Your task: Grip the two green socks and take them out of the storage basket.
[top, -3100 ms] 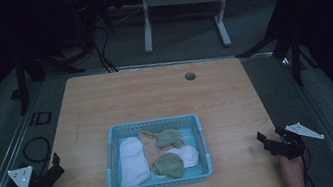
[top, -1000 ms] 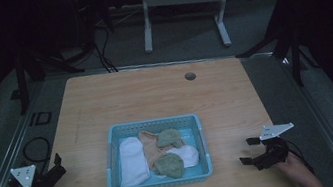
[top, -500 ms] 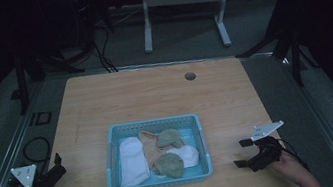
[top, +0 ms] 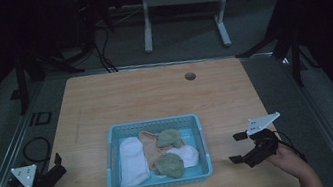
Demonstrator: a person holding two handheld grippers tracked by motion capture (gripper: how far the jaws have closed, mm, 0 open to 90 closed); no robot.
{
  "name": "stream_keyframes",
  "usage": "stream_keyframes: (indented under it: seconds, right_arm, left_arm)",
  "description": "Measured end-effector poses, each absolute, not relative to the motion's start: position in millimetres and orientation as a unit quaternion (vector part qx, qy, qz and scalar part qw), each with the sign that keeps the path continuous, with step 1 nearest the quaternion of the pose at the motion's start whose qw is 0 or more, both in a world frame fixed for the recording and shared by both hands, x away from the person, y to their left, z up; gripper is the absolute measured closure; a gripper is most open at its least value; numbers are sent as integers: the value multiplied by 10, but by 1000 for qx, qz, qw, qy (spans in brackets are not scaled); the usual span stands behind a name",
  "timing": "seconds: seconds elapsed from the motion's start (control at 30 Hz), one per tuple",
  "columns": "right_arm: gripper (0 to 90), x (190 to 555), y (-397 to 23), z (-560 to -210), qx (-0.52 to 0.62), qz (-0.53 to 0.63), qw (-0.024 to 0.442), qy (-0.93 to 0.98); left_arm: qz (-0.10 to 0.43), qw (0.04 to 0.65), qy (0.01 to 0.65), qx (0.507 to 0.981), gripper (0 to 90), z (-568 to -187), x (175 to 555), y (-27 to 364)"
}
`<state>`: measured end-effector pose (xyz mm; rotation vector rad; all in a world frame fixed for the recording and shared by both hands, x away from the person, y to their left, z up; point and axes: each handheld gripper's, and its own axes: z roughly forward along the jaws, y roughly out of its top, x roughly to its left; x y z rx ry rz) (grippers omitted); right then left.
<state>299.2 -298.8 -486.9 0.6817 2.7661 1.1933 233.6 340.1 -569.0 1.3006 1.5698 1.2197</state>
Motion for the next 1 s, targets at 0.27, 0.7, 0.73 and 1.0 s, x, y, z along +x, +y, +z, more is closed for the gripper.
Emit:
stream_keyframes:
  seconds: [0.27, 0.7, 0.73, 1.0]
  right_arm:
    - [126, 3031, -2804, -4699, 197, 383, 26, 902]
    - [127, 3075, -2516, -4566, 165, 379, 18, 911]
    - [127, 3078, -2490, -4564, 163, 379, 15, 911]
    - [117, 3090, -2292, -4556, 153, 374, 16, 914]
  left_arm:
    - [476, 374, 613, 507, 7, -5690, 2336, 3402]
    - [475, 374, 614, 508, 7, -5690, 2338, 3402]
    - [475, 374, 614, 508, 7, -5690, 2338, 3403]
    - [475, 375, 614, 508, 8, -5690, 2338, 3405]
